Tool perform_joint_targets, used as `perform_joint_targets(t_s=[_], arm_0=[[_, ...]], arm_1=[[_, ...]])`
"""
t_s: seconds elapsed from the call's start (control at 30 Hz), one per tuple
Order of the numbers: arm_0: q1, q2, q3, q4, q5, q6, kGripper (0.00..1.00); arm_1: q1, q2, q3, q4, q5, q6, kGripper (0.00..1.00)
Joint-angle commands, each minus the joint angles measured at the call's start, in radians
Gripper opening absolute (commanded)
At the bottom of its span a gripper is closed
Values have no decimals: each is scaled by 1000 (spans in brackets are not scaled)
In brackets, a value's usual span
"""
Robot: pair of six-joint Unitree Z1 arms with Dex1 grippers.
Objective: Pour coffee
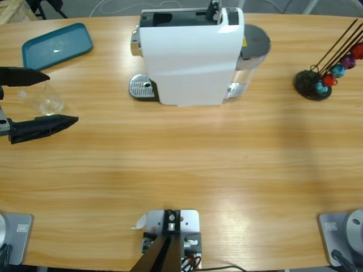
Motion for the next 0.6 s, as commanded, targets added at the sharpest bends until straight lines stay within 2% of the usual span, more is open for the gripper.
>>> perform_joint_targets(t_s=[0.03, 0.13, 0.27, 0.4, 0.6], arm_0=[[-11, 30, 37, -23, 15, -9, 1000], [-11, -9, 48, -15, 18, -8, 1000], [-11, -85, 46, 76, 6, -9, 1000], [-11, -180, 40, 235, 6, -5, 1000], [-11, -279, 60, 330, 11, -7, 1000]], arm_1=[[156, -146, -47, 119, 274, -144, 0], [291, -83, -121, 231, 476, -311, 0], [429, 52, -270, 322, 579, -482, 0], [551, 272, -541, 447, 601, -611, 0], [581, 529, -778, 453, 607, -650, 0]])
